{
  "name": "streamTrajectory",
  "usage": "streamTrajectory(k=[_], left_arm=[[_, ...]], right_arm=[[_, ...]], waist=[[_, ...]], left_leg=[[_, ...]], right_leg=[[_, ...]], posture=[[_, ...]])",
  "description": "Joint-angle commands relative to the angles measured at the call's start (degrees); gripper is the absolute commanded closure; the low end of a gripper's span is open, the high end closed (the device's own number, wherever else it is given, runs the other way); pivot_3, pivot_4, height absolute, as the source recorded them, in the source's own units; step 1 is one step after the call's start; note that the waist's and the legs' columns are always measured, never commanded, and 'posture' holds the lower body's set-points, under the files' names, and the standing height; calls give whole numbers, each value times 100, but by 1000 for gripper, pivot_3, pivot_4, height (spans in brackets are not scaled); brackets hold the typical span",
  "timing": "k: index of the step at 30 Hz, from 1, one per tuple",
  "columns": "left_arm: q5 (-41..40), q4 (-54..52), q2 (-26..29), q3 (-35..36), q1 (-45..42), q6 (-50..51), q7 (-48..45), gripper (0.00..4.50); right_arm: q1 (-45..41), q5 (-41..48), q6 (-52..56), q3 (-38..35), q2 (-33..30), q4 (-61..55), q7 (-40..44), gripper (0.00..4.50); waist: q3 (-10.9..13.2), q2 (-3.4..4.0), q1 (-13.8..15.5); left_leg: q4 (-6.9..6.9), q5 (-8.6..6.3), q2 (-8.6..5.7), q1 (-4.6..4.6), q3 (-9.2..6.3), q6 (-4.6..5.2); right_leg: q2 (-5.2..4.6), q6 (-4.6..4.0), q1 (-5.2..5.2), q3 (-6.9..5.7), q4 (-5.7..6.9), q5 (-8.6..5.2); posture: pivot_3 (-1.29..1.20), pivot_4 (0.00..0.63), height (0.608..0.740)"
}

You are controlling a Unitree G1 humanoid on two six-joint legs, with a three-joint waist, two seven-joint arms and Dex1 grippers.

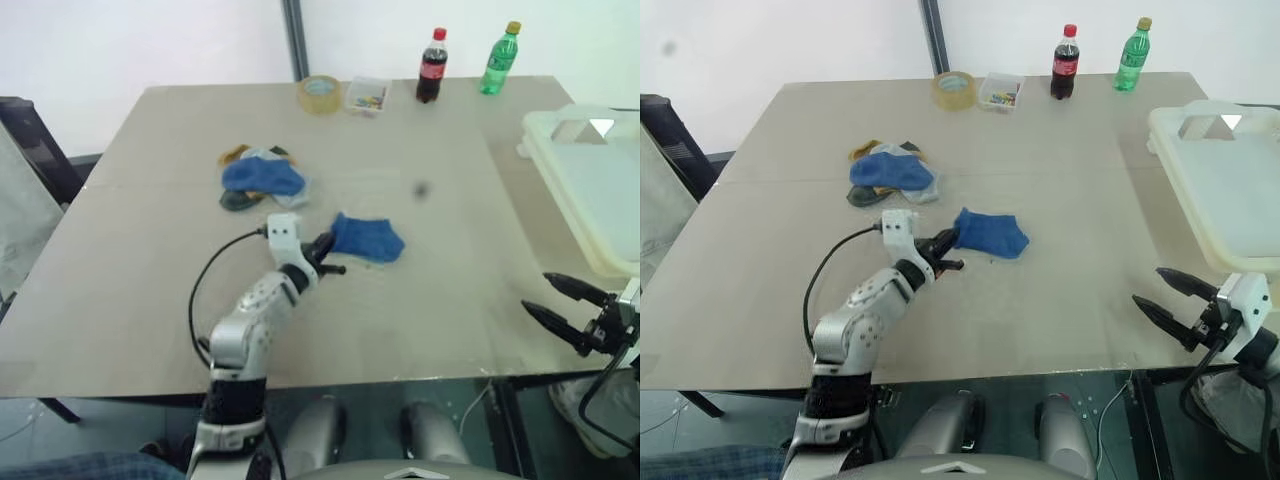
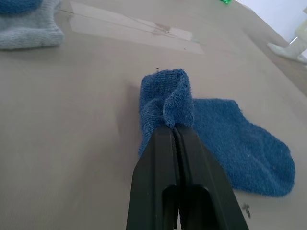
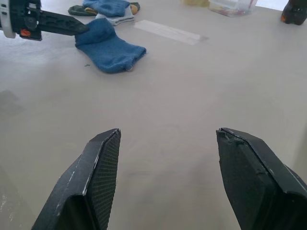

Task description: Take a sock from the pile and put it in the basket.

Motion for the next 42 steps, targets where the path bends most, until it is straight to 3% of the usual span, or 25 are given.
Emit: streamTrajectory(k=[1, 9, 22, 25, 29, 32, 38, 42], left_arm=[[92, -433, -79, 37, 155, 51, 311, 4467], [-86, -223, 171, -619, 19, 1449, -60, 4467], [-532, -255, 249, -1235, -290, 2092, -1084, 4467], [-596, -379, 8, -870, -252, 1815, -893, 4467], [-842, -672, -423, 185, -141, 1412, -327, 4467], [-915, -821, -389, 773, -2, 1507, 53, 4467], [-784, -793, -226, 987, 176, 1952, 627, 4467], [-478, -594, -115, 760, 264, 1908, 784, 4467]], right_arm=[[0, 87, -47, -52, 11, -119, -36, 1235], [-65, 42, -113, 65, 54, -76, -80, 1235], [404, 109, -123, -82, 123, -398, -214, 1235], [500, 117, -133, -102, 155, -468, -260, 1235], [588, 105, -161, -122, 179, -479, -296, 1235], [559, 59, -188, -69, 180, -408, -293, 1235], [254, 96, -3, 148, 144, -337, -323, 1235], [-631, 216, 1101, 803, 241, -674, -1111, 1235]], waist=[[-2, 3, 0], [-9, 8, 7], [-17, 16, -11], [-16, 15, -14], [-15, 13, -14], [-14, 12, -17], [-9, 3, 15], [-16, 2, -25]], left_leg=[[0, 0, 0, 1, 0, 1], [1, -4, -2, 2, -1, 6], [0, -6, -2, 13, -1, 10], [0, -8, 0, 13, -2, 14], [0, -9, 1, 12, -2, 15], [-1, -9, 4, 11, -2, 16], [0, -10, -3, 11, -3, 16], [0, -2, -2, 15, -2, 3]], right_leg=[[0, 0, 0, 0, 0, 0], [2, 0, 4, -4, 1, 0], [0, 0, 17, -3, -2, 0], [1, 0, 15, -3, -2, -1], [0, 0, 14, -3, -3, -1], [0, 0, 13, -3, -3, -1], [-1, 0, 15, -6, -4, -1], [0, 0, 16, -4, -2, 0]], posture=[[0, 150, 740], [0, 150, 740], [0, 150, 740], [0, 150, 740], [0, 150, 740], [0, 150, 740], [0, 150, 740], [0, 150, 740]])
